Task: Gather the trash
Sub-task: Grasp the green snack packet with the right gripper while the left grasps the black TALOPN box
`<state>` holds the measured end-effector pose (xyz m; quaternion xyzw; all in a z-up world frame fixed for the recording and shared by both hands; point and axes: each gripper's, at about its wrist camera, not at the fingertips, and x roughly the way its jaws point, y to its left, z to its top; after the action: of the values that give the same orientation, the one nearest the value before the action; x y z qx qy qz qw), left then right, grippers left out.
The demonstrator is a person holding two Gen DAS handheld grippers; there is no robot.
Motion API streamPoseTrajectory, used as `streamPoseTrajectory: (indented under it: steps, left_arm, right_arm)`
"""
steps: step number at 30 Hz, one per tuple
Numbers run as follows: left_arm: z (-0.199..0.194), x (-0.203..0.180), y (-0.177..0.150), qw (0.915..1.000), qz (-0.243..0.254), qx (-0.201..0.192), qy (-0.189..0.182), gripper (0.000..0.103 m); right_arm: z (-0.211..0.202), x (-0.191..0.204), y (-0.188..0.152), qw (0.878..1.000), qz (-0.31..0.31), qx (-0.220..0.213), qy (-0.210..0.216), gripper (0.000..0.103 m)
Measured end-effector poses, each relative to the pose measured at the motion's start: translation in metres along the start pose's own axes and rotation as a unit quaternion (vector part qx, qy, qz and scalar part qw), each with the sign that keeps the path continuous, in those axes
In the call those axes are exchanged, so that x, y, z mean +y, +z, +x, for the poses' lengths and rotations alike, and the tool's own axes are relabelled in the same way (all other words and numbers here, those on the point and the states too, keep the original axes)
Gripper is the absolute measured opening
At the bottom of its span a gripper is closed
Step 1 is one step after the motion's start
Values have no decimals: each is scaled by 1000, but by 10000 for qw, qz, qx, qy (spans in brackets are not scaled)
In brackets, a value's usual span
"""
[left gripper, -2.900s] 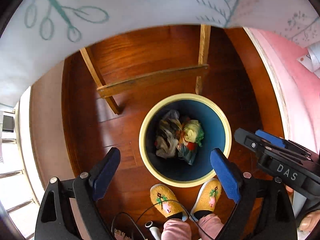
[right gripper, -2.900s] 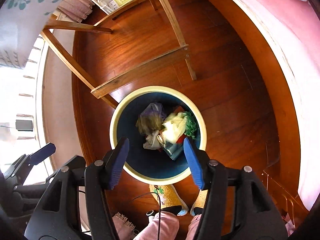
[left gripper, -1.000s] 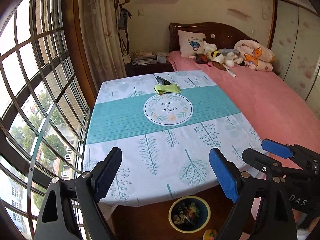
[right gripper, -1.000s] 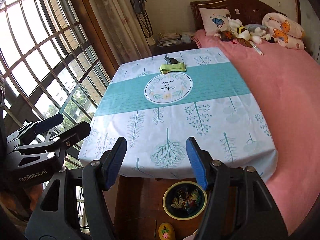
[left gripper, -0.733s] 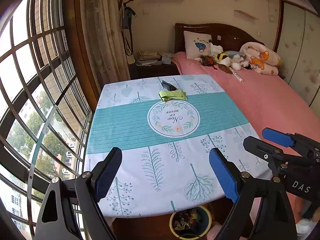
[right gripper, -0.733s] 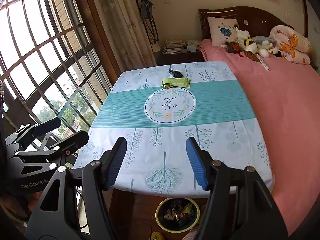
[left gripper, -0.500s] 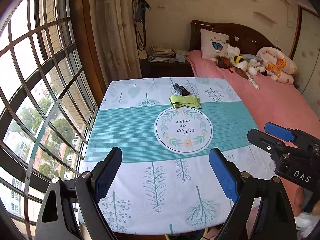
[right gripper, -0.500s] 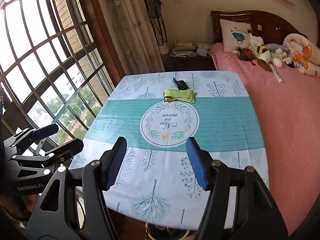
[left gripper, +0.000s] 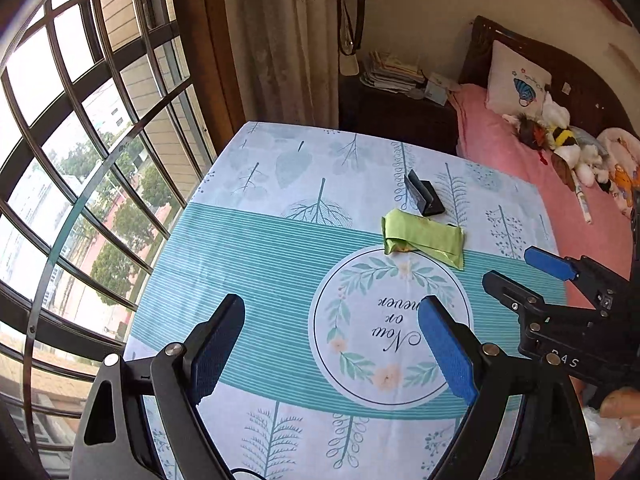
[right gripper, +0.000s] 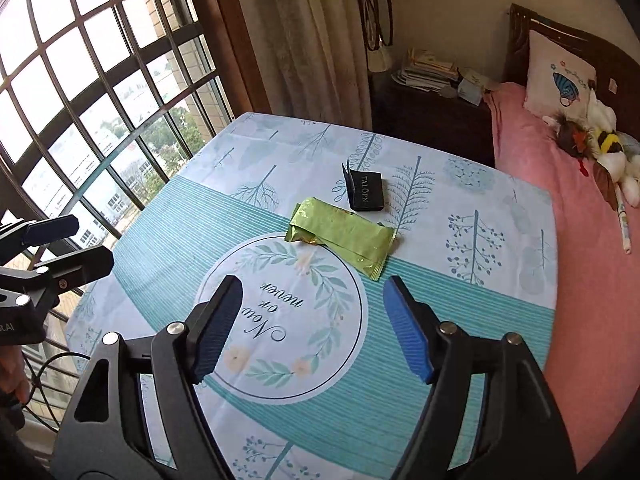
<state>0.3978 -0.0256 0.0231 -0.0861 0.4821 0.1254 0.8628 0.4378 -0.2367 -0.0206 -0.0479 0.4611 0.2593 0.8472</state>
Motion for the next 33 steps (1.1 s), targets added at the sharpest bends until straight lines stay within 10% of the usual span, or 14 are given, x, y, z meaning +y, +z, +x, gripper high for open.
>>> streamPoseTrajectory:
  steps: [11, 23, 33]
  left_arm:
    - [113, -1, 30, 9972, -368, 493, 416, 90]
    - [172, -15, 28, 9946, -89, 824, 619, 88]
    - [172, -32, 44, 9958, 93, 819, 396, 88]
  right_arm:
    - [156, -33, 25, 9920, -1038, 718, 91, 73]
    - [219, -37, 31, 9838, -1533, 880, 290, 76]
    - [204, -42, 24, 9846, -1497, 873, 229, 27]
